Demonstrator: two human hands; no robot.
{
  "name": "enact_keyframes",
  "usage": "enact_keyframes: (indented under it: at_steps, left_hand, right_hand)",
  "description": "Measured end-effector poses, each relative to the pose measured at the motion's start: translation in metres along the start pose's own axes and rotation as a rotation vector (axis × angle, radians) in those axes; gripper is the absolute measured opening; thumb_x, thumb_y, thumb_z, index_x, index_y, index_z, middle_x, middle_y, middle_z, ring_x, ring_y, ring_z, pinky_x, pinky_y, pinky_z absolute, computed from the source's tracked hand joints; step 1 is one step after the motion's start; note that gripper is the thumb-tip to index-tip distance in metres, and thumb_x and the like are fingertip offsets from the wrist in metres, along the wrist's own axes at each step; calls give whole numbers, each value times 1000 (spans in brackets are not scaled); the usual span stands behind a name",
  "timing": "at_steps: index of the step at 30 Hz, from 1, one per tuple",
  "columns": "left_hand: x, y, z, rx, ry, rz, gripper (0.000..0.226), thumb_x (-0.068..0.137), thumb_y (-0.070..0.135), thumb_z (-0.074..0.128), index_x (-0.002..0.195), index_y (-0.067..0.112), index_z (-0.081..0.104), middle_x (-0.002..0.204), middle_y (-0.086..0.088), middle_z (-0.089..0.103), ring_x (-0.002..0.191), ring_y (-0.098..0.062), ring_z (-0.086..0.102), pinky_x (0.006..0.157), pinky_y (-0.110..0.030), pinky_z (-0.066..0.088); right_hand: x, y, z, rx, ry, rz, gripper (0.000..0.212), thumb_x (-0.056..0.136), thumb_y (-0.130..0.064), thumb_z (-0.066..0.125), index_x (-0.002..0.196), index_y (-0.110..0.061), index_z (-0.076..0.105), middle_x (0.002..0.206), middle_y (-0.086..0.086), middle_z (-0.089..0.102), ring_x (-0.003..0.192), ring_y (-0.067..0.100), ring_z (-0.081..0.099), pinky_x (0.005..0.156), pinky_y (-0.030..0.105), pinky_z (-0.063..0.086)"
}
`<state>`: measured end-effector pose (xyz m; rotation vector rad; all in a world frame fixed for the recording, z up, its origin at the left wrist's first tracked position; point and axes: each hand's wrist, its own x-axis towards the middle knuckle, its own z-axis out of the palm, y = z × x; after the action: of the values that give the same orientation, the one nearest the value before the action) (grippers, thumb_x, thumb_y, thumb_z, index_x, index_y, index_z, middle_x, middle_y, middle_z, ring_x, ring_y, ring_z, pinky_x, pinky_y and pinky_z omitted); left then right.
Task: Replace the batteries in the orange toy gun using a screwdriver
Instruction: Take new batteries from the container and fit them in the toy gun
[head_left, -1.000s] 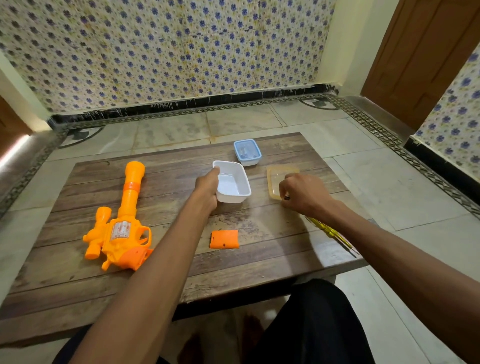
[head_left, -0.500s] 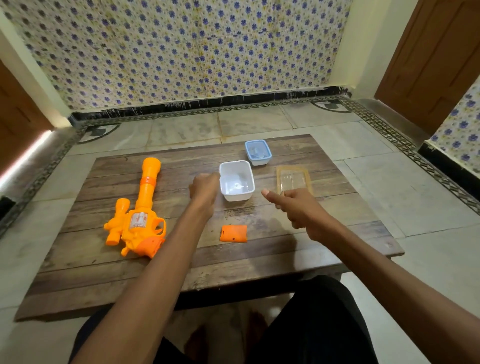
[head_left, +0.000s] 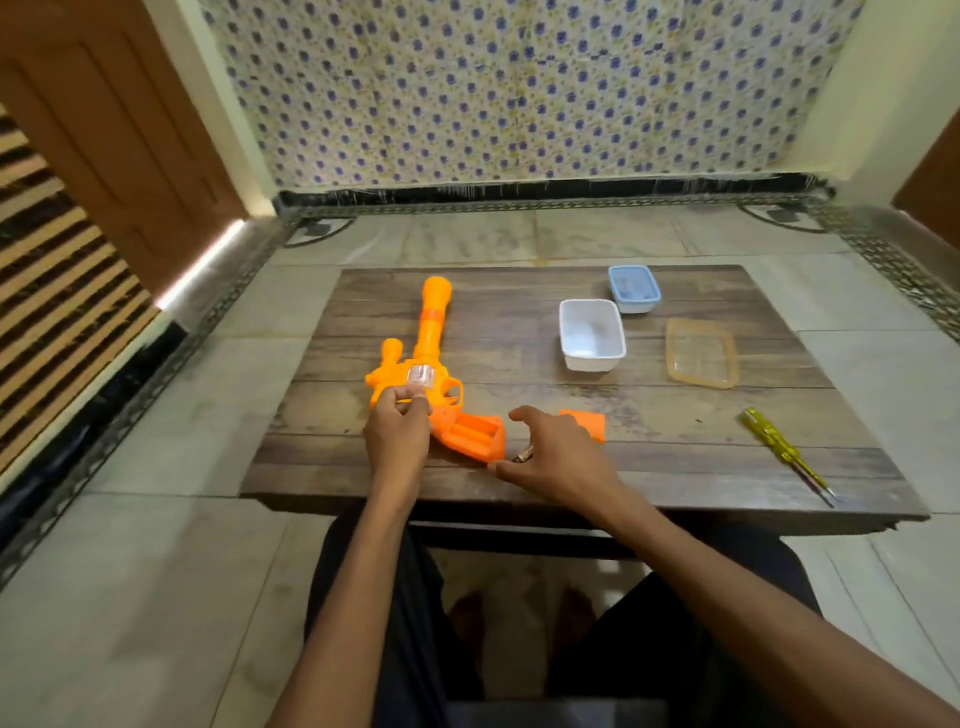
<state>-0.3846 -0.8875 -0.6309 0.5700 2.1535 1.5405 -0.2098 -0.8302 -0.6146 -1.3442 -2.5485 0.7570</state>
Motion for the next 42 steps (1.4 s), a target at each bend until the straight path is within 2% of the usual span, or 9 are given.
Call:
enact_keyframes:
  at_steps: [3,8,16,21,24,26,29,33,42]
  left_hand:
    - [0,-8,-9,-32,13,-70,10,90,23,55,82,27,60,79,-2,70,73,-20,69,74,-38,57]
    - [-5,-18,-14,-129,-34,-160,12,92,19,56,84,17,64,77,-6,69,64,-15,63,60,-31,54]
    - [-10,-26,-8,-262,-182,-383,26,98,36,57,97,10,60,82,-12,67,68,-19,66,57,-28,56]
    - [-5,-8,-3,-520,-351,-354,25,97,44,57,105,22,65,95,-5,72,95,-25,68,84,-39,55]
    - [-4,-3,10,-696,-351,-305,31,99,35,56,123,15,61,96,-6,75,94,-24,71,79,-40,56]
    - [-6,1,16,-780,-335,-296,32,101,31,53,126,11,58,94,-10,76,86,-22,74,74,-36,58]
    - [-8,1,22,-834,-320,-257,24,103,29,49,116,11,59,81,-4,76,76,-15,74,71,-31,58]
    - [-9,-5,30,-843,-307,-236,34,102,29,50,125,4,54,87,-13,72,80,-21,72,70,-33,58]
    - [-5,-11,37,-807,-265,-208,39,102,34,50,128,6,54,81,-5,73,80,-18,71,73,-35,55]
  right_hand:
    - [8,-18,7,-213,-50,-66,65,82,-50,69,134,-21,45,122,11,62,109,30,59,82,41,51]
    - [29,-30,11,-348,-49,-116,45,82,-45,68,115,-15,57,108,11,62,95,31,62,68,36,45]
    - [44,-23,5,-143,-75,-195,37,68,-43,75,68,-10,57,64,6,54,61,25,52,54,34,37]
    - [40,-26,-3,81,-52,-253,31,67,-35,77,60,-11,59,55,8,52,48,15,39,50,30,32]
    - [35,-28,-8,133,-62,-279,22,71,-35,79,70,-16,70,59,11,60,47,14,43,49,25,33]
    - [33,-27,-13,270,-43,-209,18,76,-36,80,86,-21,77,61,2,64,49,13,51,47,19,36]
    - [38,-20,-19,778,-79,157,30,84,-41,74,93,-13,75,61,0,41,43,10,31,39,22,25]
    - [50,-4,-20,1356,-285,581,45,90,-54,60,77,-11,53,56,-4,27,37,4,21,32,15,16]
    - [66,26,-12,1749,-417,638,55,96,-65,34,81,-14,47,68,1,40,45,6,33,38,14,17]
